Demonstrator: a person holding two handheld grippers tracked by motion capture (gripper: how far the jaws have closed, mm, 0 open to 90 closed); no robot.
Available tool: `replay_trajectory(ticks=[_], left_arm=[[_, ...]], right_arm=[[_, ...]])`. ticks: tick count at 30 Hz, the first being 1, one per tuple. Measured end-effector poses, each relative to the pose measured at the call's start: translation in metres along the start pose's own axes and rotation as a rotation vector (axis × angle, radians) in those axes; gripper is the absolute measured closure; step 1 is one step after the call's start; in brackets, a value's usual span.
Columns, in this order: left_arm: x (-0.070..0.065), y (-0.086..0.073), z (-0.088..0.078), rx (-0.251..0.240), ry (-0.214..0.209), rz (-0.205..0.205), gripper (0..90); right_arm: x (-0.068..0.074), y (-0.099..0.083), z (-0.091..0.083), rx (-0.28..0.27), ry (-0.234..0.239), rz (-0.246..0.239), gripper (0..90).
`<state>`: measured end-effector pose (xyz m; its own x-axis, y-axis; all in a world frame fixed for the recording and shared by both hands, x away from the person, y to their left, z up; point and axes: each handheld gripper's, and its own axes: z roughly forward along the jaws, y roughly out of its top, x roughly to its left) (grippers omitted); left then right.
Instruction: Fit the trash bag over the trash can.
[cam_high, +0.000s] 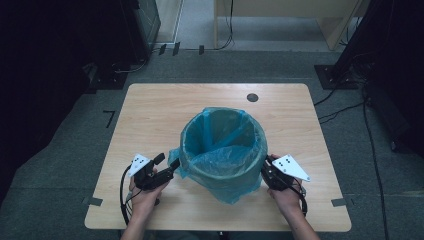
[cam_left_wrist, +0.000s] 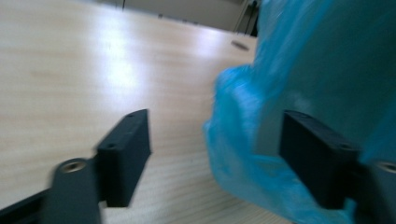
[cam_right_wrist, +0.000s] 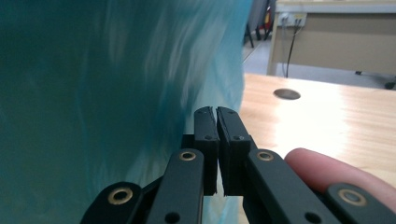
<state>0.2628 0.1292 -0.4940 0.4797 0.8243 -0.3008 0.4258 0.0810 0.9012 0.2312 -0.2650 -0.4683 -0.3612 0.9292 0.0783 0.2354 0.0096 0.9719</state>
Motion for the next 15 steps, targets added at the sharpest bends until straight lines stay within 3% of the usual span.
replay_trajectory(ticks=[2,8,12,15], left_arm=[[-0.002,0.001,-0.006,-0.034,0.018,0.027,17.8],[-0.005,0.008,-0.018,-0.147,0.036,0.072,17.0],[-0.002,0.009,-0.023,-0.121,0.124,0.105,18.1],[0.004,0.006,-0.028,-0.091,0.153,0.123,18.1]], right_arm=[[-0.004,0.004,-0.005,-0.02,-0.011,0.022,88.3],[-0.01,0.012,-0.017,-0.054,-0.029,0.032,88.3],[-0.015,0.023,-0.024,-0.075,-0.032,0.008,88.6],[-0.019,0.033,-0.03,-0.079,-0.039,-0.035,90.0]])
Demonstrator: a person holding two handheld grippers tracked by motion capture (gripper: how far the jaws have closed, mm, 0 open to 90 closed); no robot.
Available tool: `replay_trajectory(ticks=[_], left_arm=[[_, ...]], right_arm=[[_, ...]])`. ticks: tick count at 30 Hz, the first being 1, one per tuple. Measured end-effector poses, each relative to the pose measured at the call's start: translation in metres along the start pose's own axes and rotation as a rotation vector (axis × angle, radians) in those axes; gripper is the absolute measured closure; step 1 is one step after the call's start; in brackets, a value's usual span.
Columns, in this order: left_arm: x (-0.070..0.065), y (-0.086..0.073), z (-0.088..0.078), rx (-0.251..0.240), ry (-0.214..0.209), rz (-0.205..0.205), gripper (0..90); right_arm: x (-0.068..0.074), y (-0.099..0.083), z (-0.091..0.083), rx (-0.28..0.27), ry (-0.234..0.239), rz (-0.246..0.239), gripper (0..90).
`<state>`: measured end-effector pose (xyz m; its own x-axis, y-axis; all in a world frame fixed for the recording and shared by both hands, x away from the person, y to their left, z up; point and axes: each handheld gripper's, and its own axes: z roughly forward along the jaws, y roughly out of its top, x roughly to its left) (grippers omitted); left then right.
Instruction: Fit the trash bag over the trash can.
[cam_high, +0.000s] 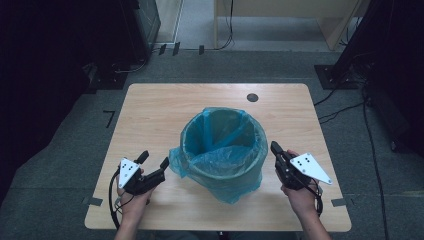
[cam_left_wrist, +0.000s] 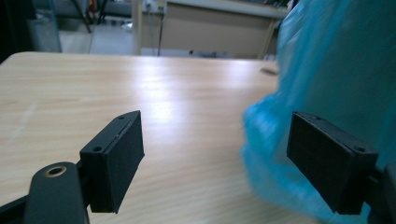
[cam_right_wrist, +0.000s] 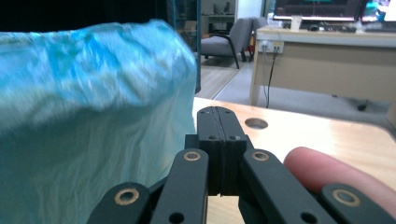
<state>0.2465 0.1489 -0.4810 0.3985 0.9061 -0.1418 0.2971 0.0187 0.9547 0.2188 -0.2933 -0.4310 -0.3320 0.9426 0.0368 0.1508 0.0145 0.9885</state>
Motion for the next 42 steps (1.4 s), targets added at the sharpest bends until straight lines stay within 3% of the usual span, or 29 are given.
replay_trajectory(ticks=[2,5,6,8,11,13,15,17,19,23,27,32,37,42], left_arm=[[0.009,-0.002,-0.004,0.031,0.034,0.0,18.0],[0.024,-0.007,-0.008,0.114,0.023,-0.043,17.9],[0.027,-0.009,-0.009,0.141,0.022,-0.043,17.4],[0.035,-0.017,-0.012,0.216,0.069,-0.018,12.8],[0.046,-0.024,-0.019,0.275,0.107,-0.006,8.4],[0.053,-0.028,-0.021,0.315,0.122,-0.013,0.0],[0.058,-0.031,-0.022,0.351,0.138,-0.01,0.0],[0.063,-0.033,-0.021,0.393,0.153,-0.012,0.0],[0.064,-0.033,-0.02,0.396,0.158,-0.016,0.0],[0.063,-0.033,-0.017,0.433,0.178,0.001,0.0],[0.061,-0.034,-0.014,0.486,0.201,0.006,0.0],[0.058,-0.035,-0.011,0.507,0.223,0.041,0.0],[0.058,-0.035,-0.011,0.506,0.225,0.038,0.0],[0.058,-0.034,-0.011,0.505,0.225,0.037,0.0]], right_arm=[[-0.003,0.006,-0.003,0.0,0.029,-0.022,90.0],[-0.007,0.017,-0.008,-0.01,0.088,-0.09,90.0],[-0.008,0.02,-0.01,-0.013,0.111,-0.113,90.0],[-0.01,0.026,-0.012,-0.027,0.169,-0.17,90.0],[-0.013,0.039,-0.014,-0.064,0.249,-0.26,90.0],[-0.015,0.048,-0.013,-0.08,0.327,-0.298,90.0],[-0.015,0.056,-0.01,-0.093,0.393,-0.332,90.0],[-0.011,0.068,-0.007,-0.103,0.49,-0.391,90.0],[-0.004,0.078,-0.002,-0.104,0.564,-0.46,90.0],[0.012,0.096,0.01,-0.108,0.659,-0.563,90.0],[0.027,0.108,0.024,-0.093,0.733,-0.63,90.0],[0.047,0.117,0.041,-0.058,0.812,-0.698,90.0],[0.066,0.125,0.054,0.02,0.91,-0.788,90.0],[0.087,0.126,0.071,0.161,0.997,-0.889,90.0]])
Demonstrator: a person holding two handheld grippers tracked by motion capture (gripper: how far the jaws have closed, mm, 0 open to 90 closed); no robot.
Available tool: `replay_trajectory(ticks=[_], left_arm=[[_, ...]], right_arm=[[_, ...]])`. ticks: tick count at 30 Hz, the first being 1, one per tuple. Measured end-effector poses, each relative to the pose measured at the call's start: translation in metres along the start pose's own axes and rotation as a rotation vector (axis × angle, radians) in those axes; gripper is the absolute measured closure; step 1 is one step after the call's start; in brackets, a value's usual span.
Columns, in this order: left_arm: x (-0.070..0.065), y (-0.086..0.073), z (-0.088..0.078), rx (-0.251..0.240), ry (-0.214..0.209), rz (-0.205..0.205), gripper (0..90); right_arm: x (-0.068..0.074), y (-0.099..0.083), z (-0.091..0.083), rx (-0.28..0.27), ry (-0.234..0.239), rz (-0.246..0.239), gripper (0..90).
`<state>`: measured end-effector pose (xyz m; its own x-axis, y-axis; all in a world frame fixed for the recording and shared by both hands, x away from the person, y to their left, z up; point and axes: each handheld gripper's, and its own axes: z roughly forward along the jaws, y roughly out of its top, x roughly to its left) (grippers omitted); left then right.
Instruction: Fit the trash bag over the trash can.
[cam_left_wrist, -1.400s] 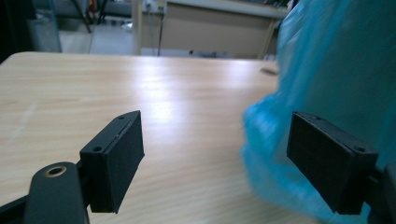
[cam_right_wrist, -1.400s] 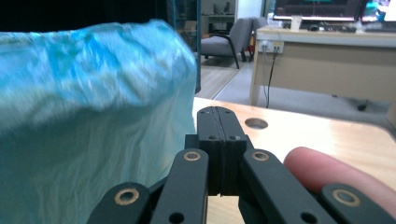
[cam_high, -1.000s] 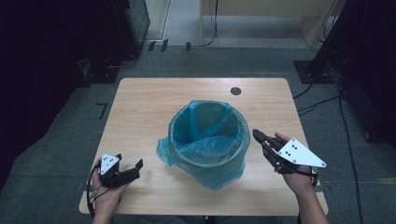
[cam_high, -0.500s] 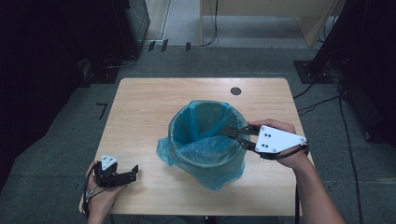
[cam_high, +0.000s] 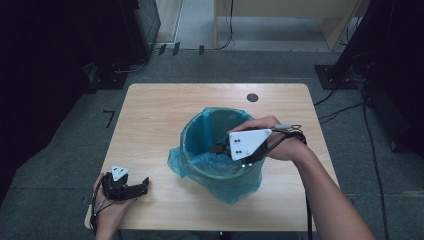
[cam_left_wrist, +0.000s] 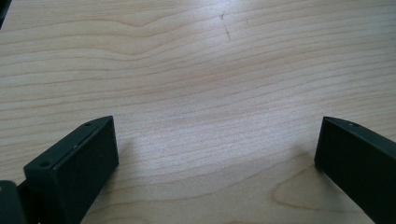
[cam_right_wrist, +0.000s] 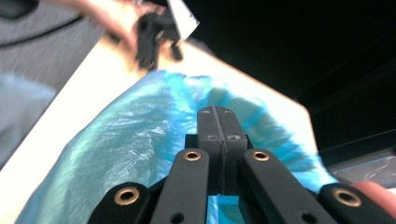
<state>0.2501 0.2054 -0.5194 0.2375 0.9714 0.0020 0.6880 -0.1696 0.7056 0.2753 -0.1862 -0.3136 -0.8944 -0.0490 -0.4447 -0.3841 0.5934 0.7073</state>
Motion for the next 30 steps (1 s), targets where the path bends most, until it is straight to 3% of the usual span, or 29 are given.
replay_trajectory(ticks=[5,12,15,18,26,30], left_arm=[[0.0,0.0,0.0,-0.001,-0.001,0.0,0.0],[0.0,0.0,0.0,-0.001,0.0,0.0,0.0],[0.0,0.0,0.0,-0.001,-0.001,0.001,0.0],[0.0,0.0,0.001,-0.001,-0.002,0.001,0.0],[0.001,0.001,0.001,-0.001,-0.002,0.001,0.0],[0.001,0.001,0.001,-0.002,-0.003,0.0,0.0]], right_arm=[[-0.003,0.004,0.031,0.125,0.091,-0.03,90.0],[0.007,-0.003,0.072,0.272,0.219,-0.06,90.0],[0.009,-0.007,0.084,0.303,0.276,-0.03,90.0],[0.009,-0.013,0.096,0.362,0.359,0.044,90.0],[0.008,-0.021,0.115,0.435,0.422,0.078,90.0],[0.007,-0.021,0.116,0.426,0.425,0.068,90.0]])
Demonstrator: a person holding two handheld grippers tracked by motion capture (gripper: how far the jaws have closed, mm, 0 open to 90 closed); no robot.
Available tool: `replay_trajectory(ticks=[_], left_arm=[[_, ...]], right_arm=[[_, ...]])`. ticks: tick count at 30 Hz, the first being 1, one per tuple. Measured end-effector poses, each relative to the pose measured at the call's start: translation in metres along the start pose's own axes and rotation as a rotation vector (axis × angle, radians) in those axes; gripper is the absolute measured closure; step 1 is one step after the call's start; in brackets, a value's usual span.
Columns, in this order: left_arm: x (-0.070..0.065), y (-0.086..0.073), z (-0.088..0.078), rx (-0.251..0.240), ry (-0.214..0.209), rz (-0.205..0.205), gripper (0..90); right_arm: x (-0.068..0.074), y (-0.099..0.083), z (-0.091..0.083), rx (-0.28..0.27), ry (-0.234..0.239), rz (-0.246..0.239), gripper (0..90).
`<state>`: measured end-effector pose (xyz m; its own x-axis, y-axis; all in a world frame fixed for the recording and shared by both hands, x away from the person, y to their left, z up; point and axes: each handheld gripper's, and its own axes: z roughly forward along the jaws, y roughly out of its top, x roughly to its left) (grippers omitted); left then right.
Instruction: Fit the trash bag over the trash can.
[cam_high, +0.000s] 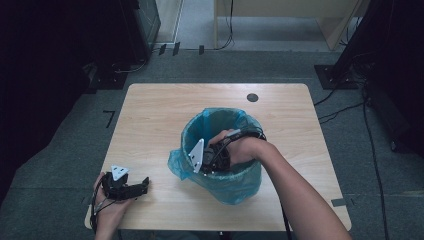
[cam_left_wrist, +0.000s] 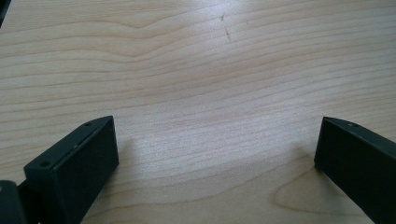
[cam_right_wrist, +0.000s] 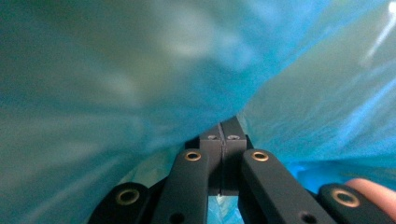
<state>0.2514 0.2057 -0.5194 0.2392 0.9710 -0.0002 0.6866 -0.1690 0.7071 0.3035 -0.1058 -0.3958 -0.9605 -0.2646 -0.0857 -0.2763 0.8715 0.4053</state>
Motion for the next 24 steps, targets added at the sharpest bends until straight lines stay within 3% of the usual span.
replay_trajectory(ticks=[13,21,24], left_arm=[[0.0,0.0,0.0,0.002,0.003,-0.001,0.0],[0.0,0.0,0.0,0.001,0.003,-0.001,0.0],[0.0,0.0,0.0,0.001,0.003,-0.001,0.0]], right_arm=[[0.011,-0.003,-0.053,-0.093,-0.114,-0.029,90.0],[0.023,-0.006,-0.094,-0.117,-0.174,-0.043,90.0],[0.029,-0.007,-0.105,-0.112,-0.168,-0.047,90.0]])
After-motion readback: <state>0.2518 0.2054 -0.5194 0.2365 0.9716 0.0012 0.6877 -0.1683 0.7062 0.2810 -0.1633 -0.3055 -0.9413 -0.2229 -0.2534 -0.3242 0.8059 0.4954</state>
